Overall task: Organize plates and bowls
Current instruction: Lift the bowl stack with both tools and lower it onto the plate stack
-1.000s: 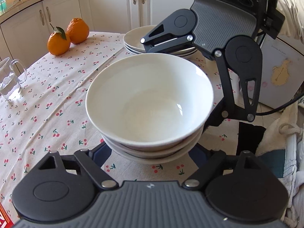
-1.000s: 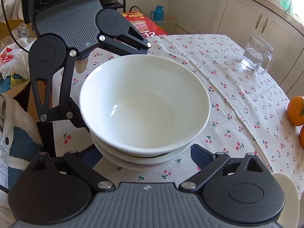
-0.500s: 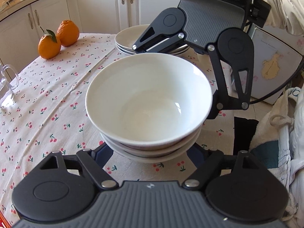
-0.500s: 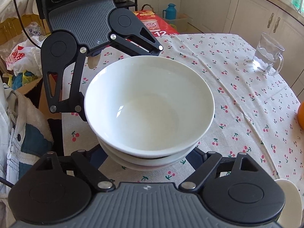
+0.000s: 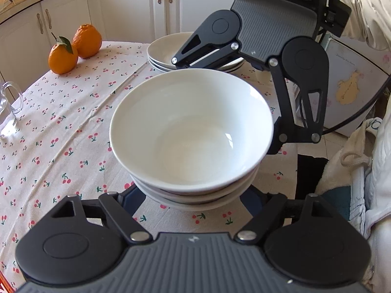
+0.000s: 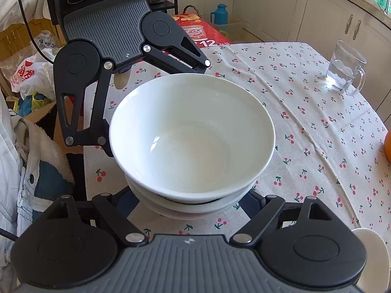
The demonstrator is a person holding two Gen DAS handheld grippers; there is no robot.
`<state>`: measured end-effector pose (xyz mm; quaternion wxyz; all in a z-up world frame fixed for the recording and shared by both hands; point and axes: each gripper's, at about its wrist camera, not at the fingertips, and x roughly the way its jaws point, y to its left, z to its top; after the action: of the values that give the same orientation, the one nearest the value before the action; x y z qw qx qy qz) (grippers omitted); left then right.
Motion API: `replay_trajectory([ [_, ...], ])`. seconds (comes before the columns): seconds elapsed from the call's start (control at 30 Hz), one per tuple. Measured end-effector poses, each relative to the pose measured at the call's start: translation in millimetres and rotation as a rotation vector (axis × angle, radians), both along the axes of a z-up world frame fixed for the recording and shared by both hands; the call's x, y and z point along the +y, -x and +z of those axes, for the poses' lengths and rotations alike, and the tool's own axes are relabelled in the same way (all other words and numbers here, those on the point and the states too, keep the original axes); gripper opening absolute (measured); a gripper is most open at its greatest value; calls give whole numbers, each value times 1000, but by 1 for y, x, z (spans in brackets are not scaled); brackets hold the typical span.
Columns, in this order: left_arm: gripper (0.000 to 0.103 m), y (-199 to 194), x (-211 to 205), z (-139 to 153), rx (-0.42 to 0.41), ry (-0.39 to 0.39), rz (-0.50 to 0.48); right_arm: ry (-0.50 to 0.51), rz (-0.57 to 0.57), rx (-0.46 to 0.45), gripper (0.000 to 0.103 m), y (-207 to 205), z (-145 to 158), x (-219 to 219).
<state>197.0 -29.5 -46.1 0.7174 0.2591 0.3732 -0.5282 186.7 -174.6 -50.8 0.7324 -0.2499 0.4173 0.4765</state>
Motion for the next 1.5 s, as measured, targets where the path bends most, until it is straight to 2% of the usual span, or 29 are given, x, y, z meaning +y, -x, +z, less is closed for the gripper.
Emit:
replay_trajectory([
  [0.4,83,-5,-38,28,-75,33,-34,-23,-40,-55,89,6,34,-42],
  [0.77,83,-34,-116,35,-156,71,-139,19,-158,-136,89,-3,55,-114],
  [1.07,83,-57,-164,14,-125,75,-193,56,-272,-122,90,-16,41,-163],
  [1.5,83,-69,-182,2,-96,68,-196,36,-350,-70,90,-27,23,-190],
])
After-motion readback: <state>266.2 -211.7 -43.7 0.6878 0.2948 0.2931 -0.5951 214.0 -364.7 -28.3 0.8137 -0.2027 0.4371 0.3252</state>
